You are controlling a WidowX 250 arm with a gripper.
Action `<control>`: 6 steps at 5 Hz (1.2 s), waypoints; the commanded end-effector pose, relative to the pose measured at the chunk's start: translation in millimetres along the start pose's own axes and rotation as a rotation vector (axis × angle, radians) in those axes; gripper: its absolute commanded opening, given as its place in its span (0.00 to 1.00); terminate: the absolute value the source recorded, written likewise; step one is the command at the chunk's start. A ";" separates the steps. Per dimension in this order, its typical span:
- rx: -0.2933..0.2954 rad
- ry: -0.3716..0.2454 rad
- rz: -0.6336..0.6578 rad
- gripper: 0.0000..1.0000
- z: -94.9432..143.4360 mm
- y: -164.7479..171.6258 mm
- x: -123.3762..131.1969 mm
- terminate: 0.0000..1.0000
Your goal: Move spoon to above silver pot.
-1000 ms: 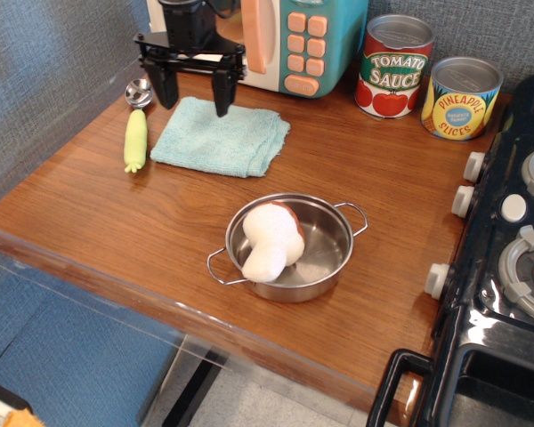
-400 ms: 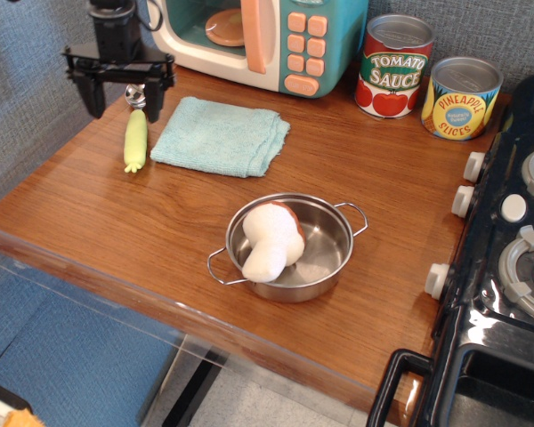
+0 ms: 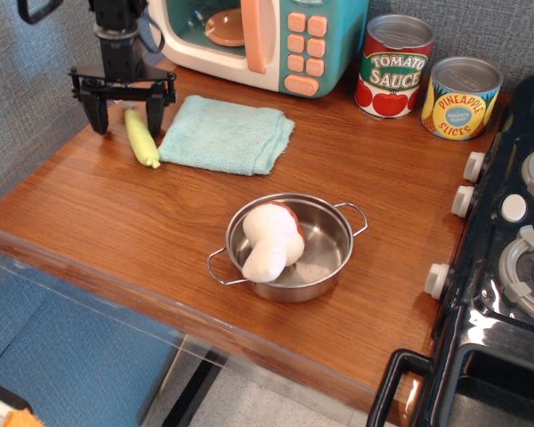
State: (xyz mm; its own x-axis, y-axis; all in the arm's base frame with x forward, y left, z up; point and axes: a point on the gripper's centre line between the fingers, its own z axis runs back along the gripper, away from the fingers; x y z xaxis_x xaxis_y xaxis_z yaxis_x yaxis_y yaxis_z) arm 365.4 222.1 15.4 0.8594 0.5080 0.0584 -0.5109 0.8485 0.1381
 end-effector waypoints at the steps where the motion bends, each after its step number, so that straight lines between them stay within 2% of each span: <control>1: 0.000 -0.024 0.008 0.00 7.0 6.3 5.5 0.00; 2: -0.006 -0.035 0.000 0.00 10.5 5.3 5.0 0.00; 3: -0.035 -0.060 -0.002 0.00 25.3 4.4 5.0 0.00; 4: -0.033 -0.077 -0.010 0.00 45.0 7.8 6.6 0.00; 5: -0.011 -0.109 -0.047 0.00 74.9 3.6 1.5 0.00; 6: -0.029 -0.153 -0.112 0.00 102.5 -13.5 -14.4 0.00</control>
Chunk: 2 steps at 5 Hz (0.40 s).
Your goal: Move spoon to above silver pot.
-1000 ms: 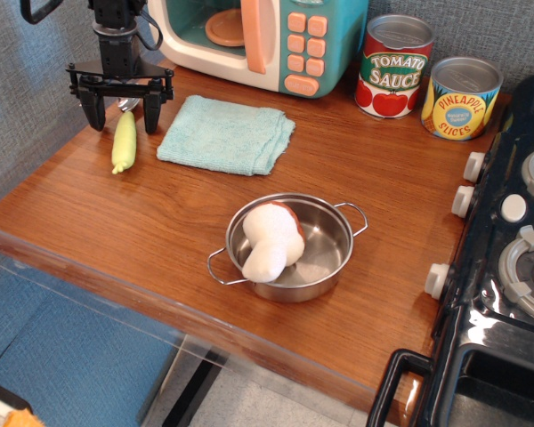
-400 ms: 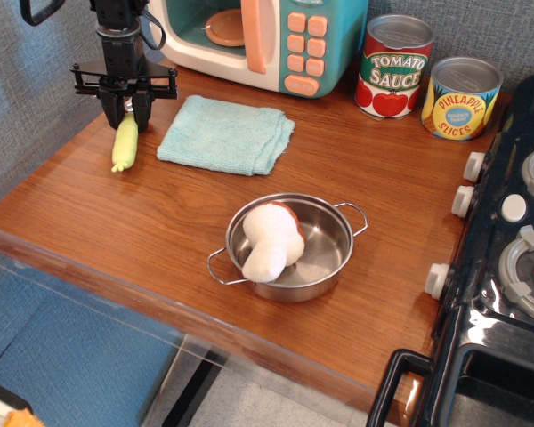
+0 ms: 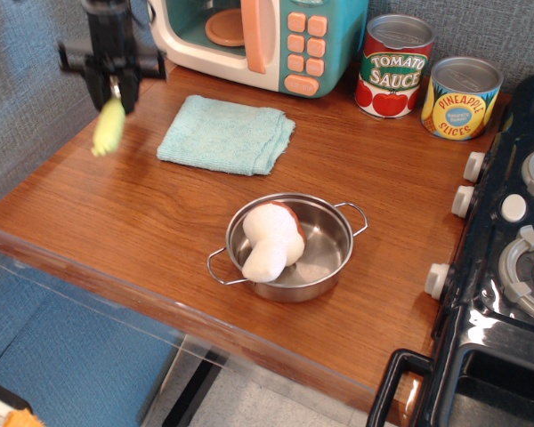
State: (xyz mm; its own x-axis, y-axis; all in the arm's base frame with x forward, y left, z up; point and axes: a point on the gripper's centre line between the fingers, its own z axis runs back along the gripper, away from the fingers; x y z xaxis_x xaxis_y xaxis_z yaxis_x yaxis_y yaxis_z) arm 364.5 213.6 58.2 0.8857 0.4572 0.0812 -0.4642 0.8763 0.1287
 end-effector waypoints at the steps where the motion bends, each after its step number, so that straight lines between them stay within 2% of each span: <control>1: -0.043 -0.161 -0.149 0.00 76.1 -48.2 -30.8 0.00; 2: -0.046 -0.205 -0.270 0.00 87.9 -89.8 -57.4 0.00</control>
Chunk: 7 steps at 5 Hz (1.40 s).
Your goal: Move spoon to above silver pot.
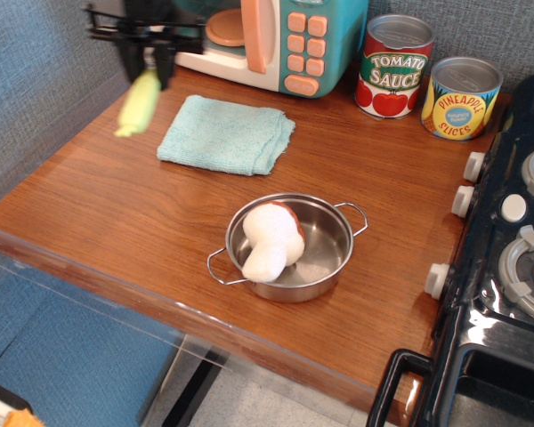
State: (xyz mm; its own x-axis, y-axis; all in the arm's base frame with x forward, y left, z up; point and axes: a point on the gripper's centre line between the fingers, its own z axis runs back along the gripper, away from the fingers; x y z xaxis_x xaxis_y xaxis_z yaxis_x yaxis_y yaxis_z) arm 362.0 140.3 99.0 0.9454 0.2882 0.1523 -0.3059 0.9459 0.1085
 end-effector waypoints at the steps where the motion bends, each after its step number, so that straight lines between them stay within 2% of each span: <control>1: 0.018 -0.126 -0.177 0.00 37.5 -86.7 -26.8 0.00; 2: 0.031 -0.126 -0.139 0.00 32.0 -136.7 -28.4 0.00; 3: 0.094 -0.117 -0.077 0.00 17.6 -169.3 -23.9 0.00; 4: 0.106 -0.061 -0.061 0.00 -0.4 -188.3 -17.1 0.00; 5: 0.108 -0.063 -0.054 0.00 -9.6 -192.5 -6.1 0.00; 7: -0.060 -0.037 -0.144 0.00 -12.9 -196.6 2.0 0.00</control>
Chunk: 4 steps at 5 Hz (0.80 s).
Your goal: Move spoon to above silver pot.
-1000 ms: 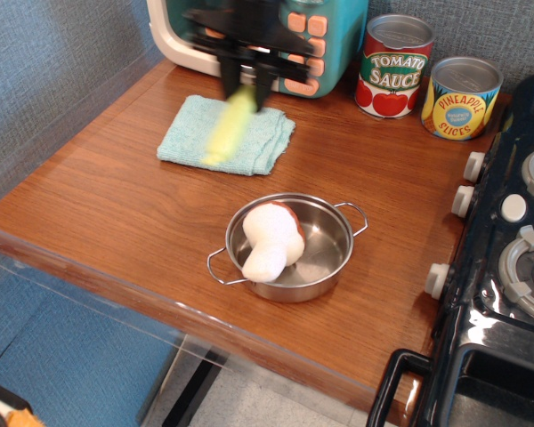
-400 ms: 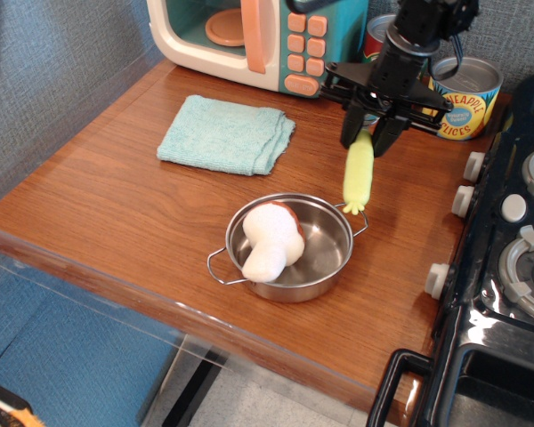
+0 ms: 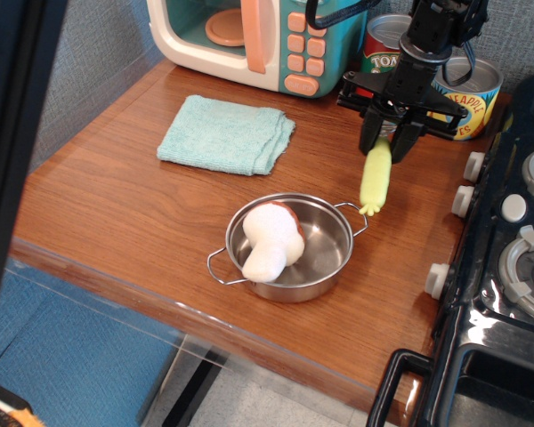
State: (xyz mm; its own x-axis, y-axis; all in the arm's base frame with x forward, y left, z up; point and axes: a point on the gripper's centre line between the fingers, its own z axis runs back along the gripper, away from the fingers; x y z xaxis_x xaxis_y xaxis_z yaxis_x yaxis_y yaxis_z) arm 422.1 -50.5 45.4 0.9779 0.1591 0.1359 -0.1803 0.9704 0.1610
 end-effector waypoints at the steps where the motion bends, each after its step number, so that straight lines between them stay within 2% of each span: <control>1: -0.130 0.002 -0.012 0.00 11.7 13.7 7.0 0.00; 2: -0.129 0.041 -0.020 1.00 1.6 20.0 2.3 0.00; 3: -0.115 0.048 -0.027 1.00 -3.4 22.7 0.4 0.00; 4: -0.104 0.011 -0.033 1.00 7.5 25.5 2.9 0.00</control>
State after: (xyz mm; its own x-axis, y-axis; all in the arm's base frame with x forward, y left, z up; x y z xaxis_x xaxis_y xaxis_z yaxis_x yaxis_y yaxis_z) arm 420.7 -25.5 31.2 0.9898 0.1322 0.0531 -0.1359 0.9880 0.0734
